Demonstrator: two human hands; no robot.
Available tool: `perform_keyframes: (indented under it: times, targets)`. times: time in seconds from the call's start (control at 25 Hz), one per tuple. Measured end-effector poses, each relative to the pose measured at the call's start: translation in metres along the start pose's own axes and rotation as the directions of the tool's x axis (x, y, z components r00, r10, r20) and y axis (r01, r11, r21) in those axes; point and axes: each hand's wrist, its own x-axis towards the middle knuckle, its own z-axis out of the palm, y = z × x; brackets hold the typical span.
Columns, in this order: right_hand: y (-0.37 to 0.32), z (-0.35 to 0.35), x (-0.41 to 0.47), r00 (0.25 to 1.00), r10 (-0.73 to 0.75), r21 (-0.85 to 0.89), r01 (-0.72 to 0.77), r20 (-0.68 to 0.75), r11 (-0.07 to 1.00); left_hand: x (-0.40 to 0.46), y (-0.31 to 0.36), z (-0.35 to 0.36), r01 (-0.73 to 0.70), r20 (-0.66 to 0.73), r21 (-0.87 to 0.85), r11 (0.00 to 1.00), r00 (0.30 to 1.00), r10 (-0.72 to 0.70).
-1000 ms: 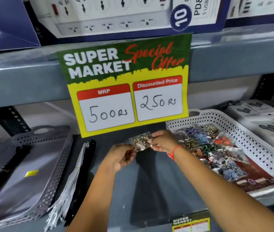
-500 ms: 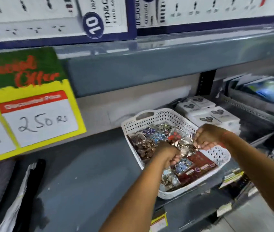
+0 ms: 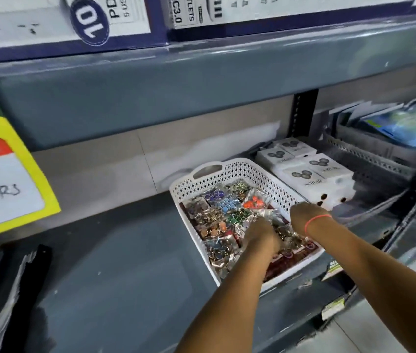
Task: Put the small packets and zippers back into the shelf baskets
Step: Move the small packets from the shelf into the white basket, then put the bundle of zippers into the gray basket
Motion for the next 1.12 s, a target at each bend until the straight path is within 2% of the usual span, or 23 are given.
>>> perform_keyframes:
  times: [0.12,0.2,0.28,0.32,0.36,0.44,0.52,0.56,0.6,0.68,0.76,0.88,1.0,1.12]
  targets:
    - [-0.004,-0.013,-0.005,1.0,0.004,-0.097,-0.007,-0.031,0.995,-0.016,-0.004,-0.021,-0.021,0.06,-0.052,0.998,0.998,0.024]
    - [-0.017,-0.037,-0.011,0.994,0.0,-0.08,-0.009,-0.11,0.997,-0.033,-0.015,-0.061,-0.066,0.001,-0.124,0.99,0.998,0.067]
    - [-0.043,-0.06,-0.016,0.973,-0.041,0.019,0.047,-0.229,0.999,-0.055,-0.044,-0.109,-0.081,-0.167,-0.183,0.98,0.985,0.05]
    - [-0.066,-0.068,-0.021,0.946,-0.096,0.064,0.122,-0.311,0.991,-0.068,-0.066,-0.132,-0.073,-0.287,-0.214,0.974,0.958,0.009]
    - [-0.096,-0.073,-0.026,0.905,-0.176,0.087,0.226,-0.388,0.97,-0.082,-0.097,-0.153,-0.057,-0.417,-0.226,0.972,0.908,-0.044]
    - [-0.167,-0.074,-0.049,0.805,-0.393,0.046,0.458,-0.445,0.888,-0.117,-0.163,-0.182,0.062,-0.638,-0.177,0.982,0.753,-0.163]
    - [-0.242,-0.063,-0.078,0.704,-0.612,-0.035,0.646,-0.36,0.763,-0.152,-0.228,-0.192,0.217,-0.743,-0.134,0.967,0.623,-0.243]
    - [-0.279,-0.054,-0.093,0.661,-0.693,-0.061,0.709,-0.289,0.702,-0.165,-0.255,-0.191,0.301,-0.755,-0.116,0.946,0.593,-0.281]
    - [-0.31,-0.044,-0.108,0.629,-0.742,-0.056,0.753,-0.231,0.656,-0.175,-0.275,-0.189,0.38,-0.743,-0.095,0.92,0.588,-0.319]
    - [-0.366,-0.02,-0.137,0.591,-0.795,0.061,0.806,-0.135,0.589,-0.187,-0.307,-0.183,0.469,-0.694,-0.109,0.877,0.596,-0.405]
    - [-0.408,0.007,-0.158,0.607,-0.79,0.244,0.782,-0.09,0.573,-0.194,-0.331,-0.179,0.488,-0.647,-0.172,0.856,0.599,-0.471]
    - [-0.439,0.036,-0.175,0.704,-0.709,0.547,0.608,-0.038,0.575,-0.195,-0.353,-0.177,0.505,-0.596,-0.219,0.835,0.608,-0.524]
    - [-0.443,0.047,-0.173,0.773,-0.625,0.566,0.564,-0.105,0.602,-0.191,-0.357,-0.176,0.47,-0.621,-0.206,0.858,0.615,-0.486]
    - [-0.434,0.05,-0.166,0.795,-0.593,0.598,0.538,-0.126,0.594,-0.188,-0.356,-0.173,0.363,-0.675,-0.183,0.914,0.629,-0.385]
